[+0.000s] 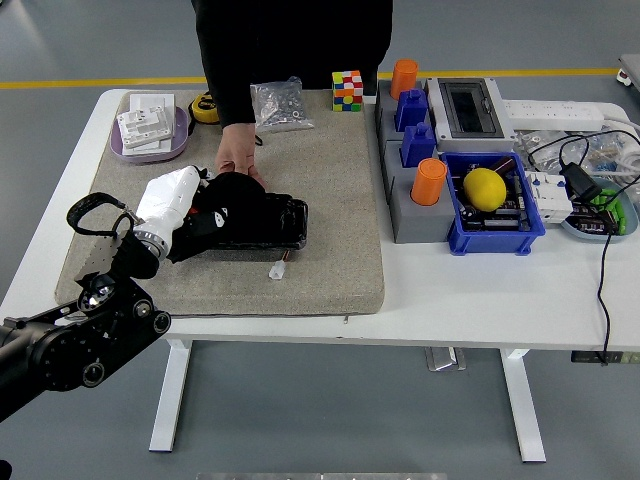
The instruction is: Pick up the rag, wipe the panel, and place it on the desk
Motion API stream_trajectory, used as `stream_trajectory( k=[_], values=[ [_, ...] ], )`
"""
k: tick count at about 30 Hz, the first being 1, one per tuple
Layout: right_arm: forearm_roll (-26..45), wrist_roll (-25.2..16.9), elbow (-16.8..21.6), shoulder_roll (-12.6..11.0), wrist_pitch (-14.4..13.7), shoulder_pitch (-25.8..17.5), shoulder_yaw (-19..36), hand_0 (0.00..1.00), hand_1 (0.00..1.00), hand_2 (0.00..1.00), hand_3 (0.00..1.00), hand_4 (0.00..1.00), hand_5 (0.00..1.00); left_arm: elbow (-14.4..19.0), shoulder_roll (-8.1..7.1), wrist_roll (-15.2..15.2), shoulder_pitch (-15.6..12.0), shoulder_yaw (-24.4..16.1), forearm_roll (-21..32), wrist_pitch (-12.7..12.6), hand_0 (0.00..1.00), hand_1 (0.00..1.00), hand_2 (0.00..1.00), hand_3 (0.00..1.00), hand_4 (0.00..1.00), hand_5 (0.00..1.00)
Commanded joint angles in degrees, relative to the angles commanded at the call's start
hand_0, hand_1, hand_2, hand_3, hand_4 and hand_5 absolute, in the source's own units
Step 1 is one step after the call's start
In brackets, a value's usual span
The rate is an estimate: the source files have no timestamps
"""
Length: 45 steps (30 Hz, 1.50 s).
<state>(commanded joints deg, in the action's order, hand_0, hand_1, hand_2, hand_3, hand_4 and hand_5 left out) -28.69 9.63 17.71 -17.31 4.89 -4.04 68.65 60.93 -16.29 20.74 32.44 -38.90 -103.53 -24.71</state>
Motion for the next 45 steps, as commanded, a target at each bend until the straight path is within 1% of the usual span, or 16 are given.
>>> stream_trajectory(
  k=[5,12,20,25,32,34,39,45],
  values=[
    [-0.1,0.1,0.0,0.0,0.0,-0.1,0.2,0.728,0.611,0.693,0.616,0.998,0.574,-0.1,-1.05,0.1,-0.9,-1.6,-1.0,0.0,0.253,0.15,0.444,0.348,0.002,0.002],
    [-0.2,0.1,0.1,-0.2,0.0,0.0,0.3,0.727,0.611,0.693,0.616,0.998,0.573,-0.6,-1.8,0.4,-1.6,-3.6,-2.3,-0.2,0.255,0.149,0.442,0.347,0.002,0.002],
    [-0.3,0.1,0.0,-0.2,0.1,-0.1,0.6,0.728,0.611,0.693,0.616,0.998,0.572,-0.5,-3.3,0.7,-2.9,-6.4,-3.1,-0.3,0.253,0.149,0.441,0.345,0.002,0.002],
    [-0.3,0.1,0.0,-0.2,0.1,-0.1,0.8,0.728,0.611,0.693,0.617,0.998,0.574,-0.4,-3.8,0.7,-3.4,-7.1,-3.5,-0.4,0.252,0.148,0.441,0.344,0.002,0.002],
    [-0.3,0.0,0.1,-0.1,0.1,0.0,0.7,0.728,0.61,0.693,0.617,0.998,0.574,-0.5,-3.36,0.9,-3.6,-7.6,-4.3,-0.8,0.251,0.148,0.441,0.345,0.002,0.002],
    [-0.2,0.0,0.0,-0.1,0.1,0.0,0.7,0.728,0.611,0.693,0.618,0.998,0.575,-0.4,-3.08,0.9,-3.4,-6.8,-4.3,-0.9,0.251,0.148,0.44,0.345,0.002,0.002],
    [-0.2,0.0,0.1,-0.2,0.1,0.2,0.8,0.728,0.611,0.693,0.618,0.998,0.575,-0.5,-2.08,1.0,-2.2,-4.3,-3.2,-0.8,0.251,0.148,0.44,0.345,0.002,0.002],
    [-0.2,0.1,0.0,-0.2,0.2,0.4,0.7,0.727,0.61,0.692,0.618,0.998,0.575,-0.5,0.1,1.1,-0.2,-0.7,-2.2,-0.8,0.251,0.147,0.44,0.345,0.002,0.002]
  ],
)
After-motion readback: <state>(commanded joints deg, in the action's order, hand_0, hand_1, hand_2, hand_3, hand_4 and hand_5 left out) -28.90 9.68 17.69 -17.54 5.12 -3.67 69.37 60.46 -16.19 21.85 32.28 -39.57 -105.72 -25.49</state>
